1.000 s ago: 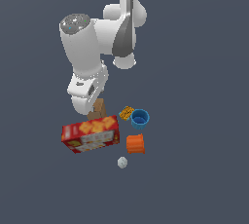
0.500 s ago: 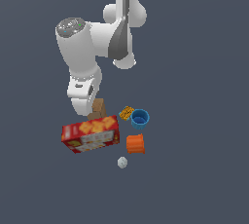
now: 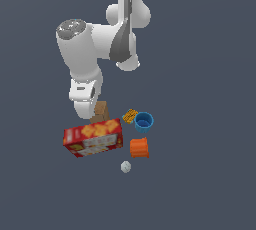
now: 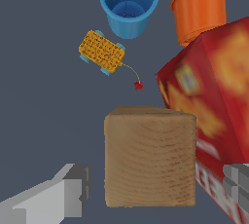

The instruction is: Pick up a designated object from a clutter of objects.

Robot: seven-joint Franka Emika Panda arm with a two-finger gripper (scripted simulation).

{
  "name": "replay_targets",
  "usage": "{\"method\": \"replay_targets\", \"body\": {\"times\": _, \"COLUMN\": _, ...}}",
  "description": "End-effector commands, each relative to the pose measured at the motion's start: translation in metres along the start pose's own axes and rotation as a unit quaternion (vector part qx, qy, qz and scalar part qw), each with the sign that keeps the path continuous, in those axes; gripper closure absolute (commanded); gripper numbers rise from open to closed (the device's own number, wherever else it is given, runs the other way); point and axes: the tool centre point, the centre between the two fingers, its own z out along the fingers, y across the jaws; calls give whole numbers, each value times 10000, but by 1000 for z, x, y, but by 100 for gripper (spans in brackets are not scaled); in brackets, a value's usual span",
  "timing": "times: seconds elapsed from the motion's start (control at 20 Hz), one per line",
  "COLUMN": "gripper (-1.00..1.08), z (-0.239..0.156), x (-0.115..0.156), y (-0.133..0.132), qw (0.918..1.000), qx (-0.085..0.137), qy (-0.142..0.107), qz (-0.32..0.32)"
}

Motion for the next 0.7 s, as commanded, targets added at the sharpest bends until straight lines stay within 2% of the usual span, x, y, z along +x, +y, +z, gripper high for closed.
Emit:
{"method": "replay_targets", "body": {"times": 0.0, "gripper": -92, "z": 1, "x": 0, "y": 0, "qw": 10000, "qx": 0, "qy": 0, "qz": -1}}
{"method": "replay_targets", "body": {"times": 0.65, "gripper": -92, "z": 47, "x": 0, "y": -1, "qw": 10000, "qx": -2, "qy": 2, "qz": -18}}
